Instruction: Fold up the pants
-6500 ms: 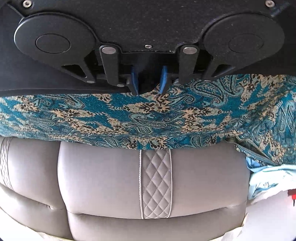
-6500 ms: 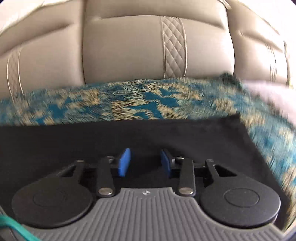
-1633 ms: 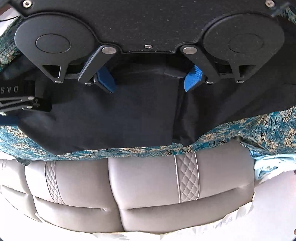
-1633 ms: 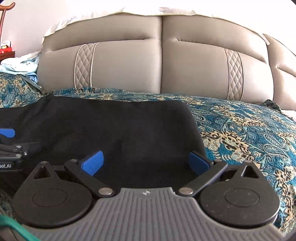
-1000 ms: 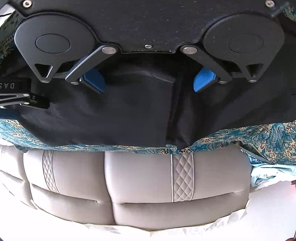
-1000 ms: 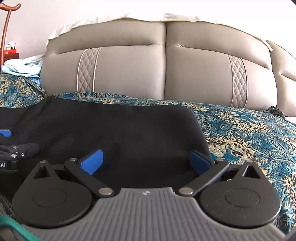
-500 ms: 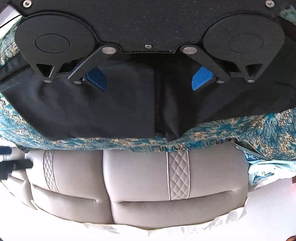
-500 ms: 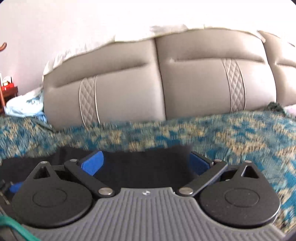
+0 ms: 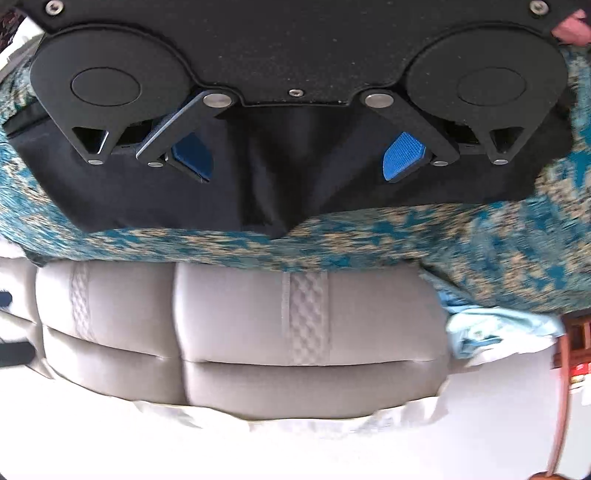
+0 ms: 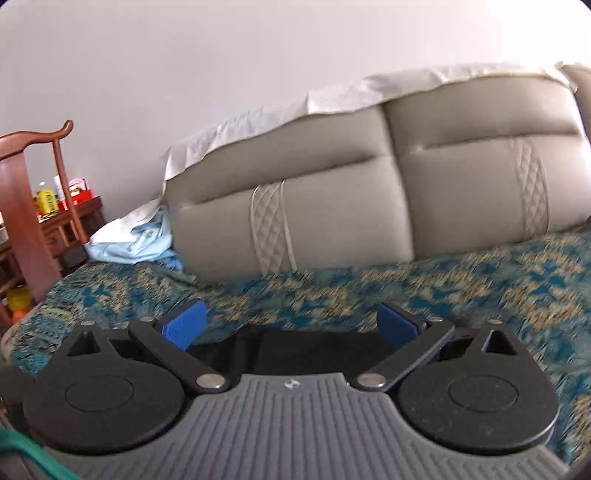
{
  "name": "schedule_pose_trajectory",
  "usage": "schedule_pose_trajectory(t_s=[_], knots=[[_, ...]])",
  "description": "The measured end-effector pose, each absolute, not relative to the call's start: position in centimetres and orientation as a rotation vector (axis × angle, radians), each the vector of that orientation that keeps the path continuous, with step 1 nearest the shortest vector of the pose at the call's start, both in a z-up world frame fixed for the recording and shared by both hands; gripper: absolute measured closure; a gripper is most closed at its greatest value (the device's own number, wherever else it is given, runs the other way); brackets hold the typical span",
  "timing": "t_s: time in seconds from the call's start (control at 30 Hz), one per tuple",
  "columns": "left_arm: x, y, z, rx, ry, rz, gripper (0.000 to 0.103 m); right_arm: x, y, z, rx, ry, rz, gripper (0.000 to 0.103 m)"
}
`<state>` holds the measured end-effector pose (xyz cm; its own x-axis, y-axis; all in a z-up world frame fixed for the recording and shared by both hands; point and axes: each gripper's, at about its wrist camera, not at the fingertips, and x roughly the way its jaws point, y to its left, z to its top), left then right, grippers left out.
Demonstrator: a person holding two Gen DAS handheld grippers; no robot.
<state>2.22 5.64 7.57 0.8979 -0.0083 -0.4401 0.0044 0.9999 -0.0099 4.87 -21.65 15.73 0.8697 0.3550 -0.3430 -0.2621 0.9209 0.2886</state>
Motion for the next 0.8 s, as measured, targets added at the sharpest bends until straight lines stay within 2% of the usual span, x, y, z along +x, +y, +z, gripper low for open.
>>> schedule_pose_trajectory(t_s=[0.37, 0.8], knots=[[0.7, 13.9, 6.2, -0.130, 0.515, 0.172, 0.004, 5.5, -19.4, 11.8, 0.255, 0.514, 0.343, 0.000], [-2.1, 13.4, 8.3, -0.170, 0.479, 0.085, 0.004, 4.0, -20.7, 12.1, 0.291, 0.551, 0.300, 0.000]])
